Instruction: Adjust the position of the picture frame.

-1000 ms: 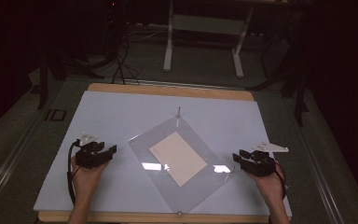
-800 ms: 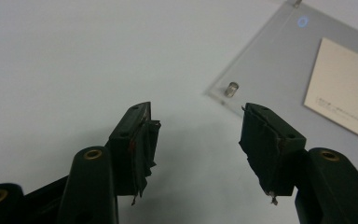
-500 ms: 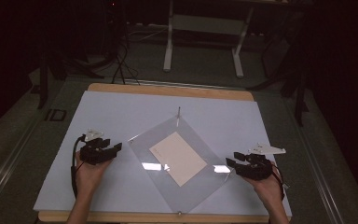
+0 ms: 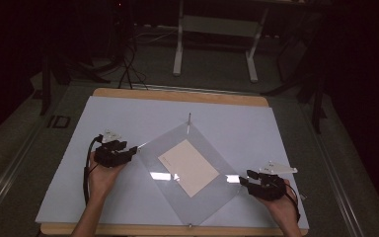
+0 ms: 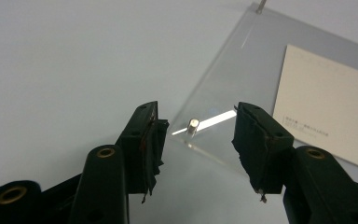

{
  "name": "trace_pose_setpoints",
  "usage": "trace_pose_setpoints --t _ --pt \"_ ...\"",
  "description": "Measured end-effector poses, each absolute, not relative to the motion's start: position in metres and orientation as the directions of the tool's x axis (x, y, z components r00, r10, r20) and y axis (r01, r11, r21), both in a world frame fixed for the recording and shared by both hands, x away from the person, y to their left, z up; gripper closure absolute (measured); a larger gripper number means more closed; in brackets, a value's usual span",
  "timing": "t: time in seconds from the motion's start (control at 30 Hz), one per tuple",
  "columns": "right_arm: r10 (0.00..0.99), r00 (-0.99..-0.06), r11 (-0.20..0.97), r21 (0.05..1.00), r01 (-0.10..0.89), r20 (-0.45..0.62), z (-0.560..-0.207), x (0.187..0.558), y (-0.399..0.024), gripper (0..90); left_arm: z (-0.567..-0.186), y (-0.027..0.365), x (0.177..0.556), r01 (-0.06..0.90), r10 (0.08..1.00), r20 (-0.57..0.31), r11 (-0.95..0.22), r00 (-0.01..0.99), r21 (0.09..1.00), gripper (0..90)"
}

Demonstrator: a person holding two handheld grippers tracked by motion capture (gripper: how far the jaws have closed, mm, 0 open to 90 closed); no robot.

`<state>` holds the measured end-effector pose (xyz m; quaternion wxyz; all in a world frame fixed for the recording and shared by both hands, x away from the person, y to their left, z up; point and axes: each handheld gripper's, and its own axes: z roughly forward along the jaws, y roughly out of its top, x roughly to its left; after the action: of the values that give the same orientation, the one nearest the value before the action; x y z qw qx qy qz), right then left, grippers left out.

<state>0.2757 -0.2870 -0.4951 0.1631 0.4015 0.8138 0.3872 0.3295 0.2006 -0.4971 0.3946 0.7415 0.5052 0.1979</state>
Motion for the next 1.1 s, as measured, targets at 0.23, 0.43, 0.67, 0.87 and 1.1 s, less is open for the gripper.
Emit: trace_pose_setpoints --t 0.23,0.43,0.67,0.87,1.1 --pt "0.780 -0.624 0.384 0.759 0.526 0.038 -0.501 0.274 -0.287 57.9 -0.498 0.195 0.336 0.596 0.895 -0.122 -0.179 0.429 0.783 49.0" --pt "0.781 -0.623 0.372 0.767 0.523 0.045 -0.507 0.273 -0.290 64.6 -0.497 0.183 0.346 0.592 0.874 -0.124 -0.208 0.470 0.779 51.2" --pt "0.786 -0.618 0.385 0.753 0.534 0.036 -0.515 0.274 -0.289 68.8 -0.489 0.171 0.358 0.571 0.860 -0.125 -0.213 0.495 0.793 51.3" --pt "0.788 -0.615 0.398 0.737 0.547 0.032 -0.523 0.276 -0.288 72.9 -0.486 0.159 0.374 0.565 0.851 -0.117 -0.231 0.513 0.792 51.0" --pt "0.785 -0.619 0.413 0.731 0.544 0.017 -0.526 0.277 -0.284 79.3 -0.495 0.143 0.395 0.559 0.831 -0.093 -0.281 0.549 0.780 51.5"
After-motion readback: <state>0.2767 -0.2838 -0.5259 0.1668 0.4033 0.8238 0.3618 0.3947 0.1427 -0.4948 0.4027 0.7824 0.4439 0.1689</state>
